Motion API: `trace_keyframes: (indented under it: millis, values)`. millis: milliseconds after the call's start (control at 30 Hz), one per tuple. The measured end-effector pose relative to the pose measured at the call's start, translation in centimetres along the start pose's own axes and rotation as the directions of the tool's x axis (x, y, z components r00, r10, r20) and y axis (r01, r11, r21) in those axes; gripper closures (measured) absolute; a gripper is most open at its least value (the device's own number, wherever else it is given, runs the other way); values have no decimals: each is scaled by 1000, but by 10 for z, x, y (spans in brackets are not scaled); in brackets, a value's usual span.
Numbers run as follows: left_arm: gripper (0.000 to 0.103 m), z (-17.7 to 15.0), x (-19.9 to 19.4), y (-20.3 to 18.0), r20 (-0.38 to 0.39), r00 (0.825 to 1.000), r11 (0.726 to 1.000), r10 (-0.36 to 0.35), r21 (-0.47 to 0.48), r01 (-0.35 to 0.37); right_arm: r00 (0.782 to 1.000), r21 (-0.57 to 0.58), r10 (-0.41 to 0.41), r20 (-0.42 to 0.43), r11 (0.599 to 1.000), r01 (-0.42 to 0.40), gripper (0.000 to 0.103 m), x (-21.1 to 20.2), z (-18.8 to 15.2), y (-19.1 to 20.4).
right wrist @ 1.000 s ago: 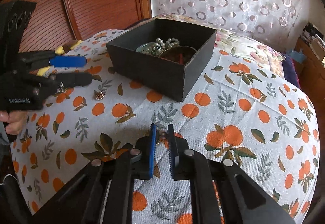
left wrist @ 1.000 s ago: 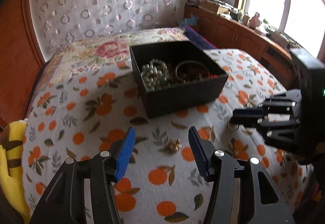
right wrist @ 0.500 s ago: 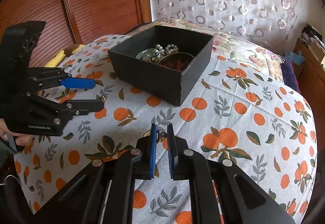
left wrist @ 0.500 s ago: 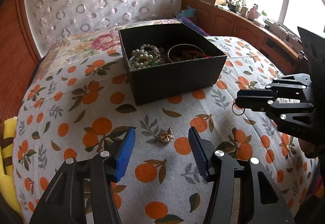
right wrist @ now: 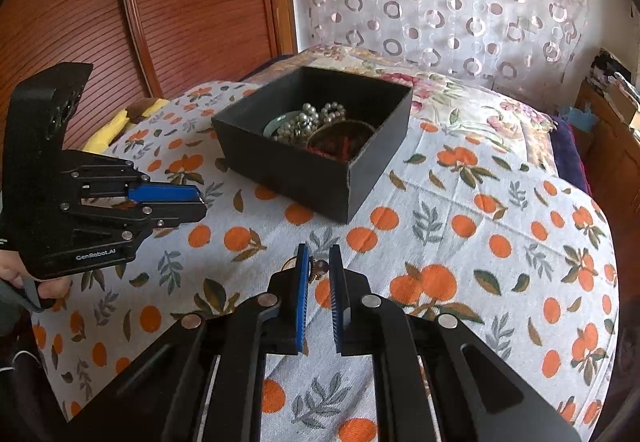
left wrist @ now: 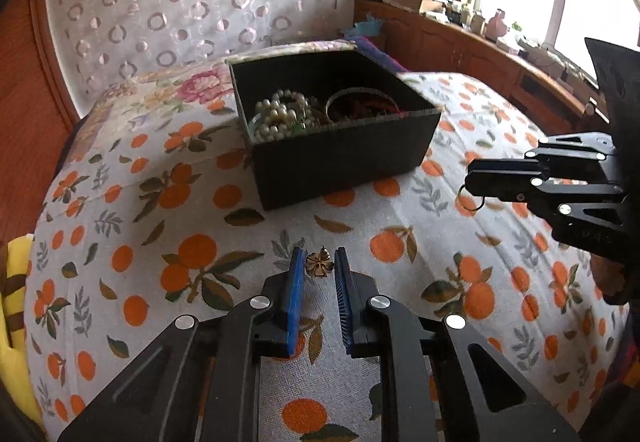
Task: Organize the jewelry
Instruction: 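Close the left tool on the gold brooch and lift it, then lower the gold brooch into the black box and open the left tool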
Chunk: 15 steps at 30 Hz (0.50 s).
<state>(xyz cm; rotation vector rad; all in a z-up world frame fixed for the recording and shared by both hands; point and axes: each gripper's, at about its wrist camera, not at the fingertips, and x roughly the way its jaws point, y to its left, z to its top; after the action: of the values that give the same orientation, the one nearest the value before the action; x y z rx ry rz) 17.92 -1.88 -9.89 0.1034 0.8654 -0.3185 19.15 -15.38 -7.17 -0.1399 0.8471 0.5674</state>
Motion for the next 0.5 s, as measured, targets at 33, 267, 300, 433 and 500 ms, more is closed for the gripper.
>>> trace_keyframes:
  millis: [33,267,300,433,500]
  values:
    - [89,3,-5,0,14,1000,1000,-4,-4,4,1000,-4,1,13,1000,-1,92,-3,4,0]
    - [89,36,-27,3,106,994,1000,3,-4,-2,995,-11,-8,101,1000,9,92,-14,43,-11]
    - [89,42,-27,5,116,993,1000,6,-5,-6,994,-9,-9,113,1000,10,92,-12,51,-14]
    - [89,64,-21,12,145,989,1000,25,-13,-24,992,-14,-38,124,999,40,92,3,71,-24]
    - [89,70,-19,16,160,987,1000,22,-22,-19,992,-19,-61,113,998,63,92,15,80,-29]
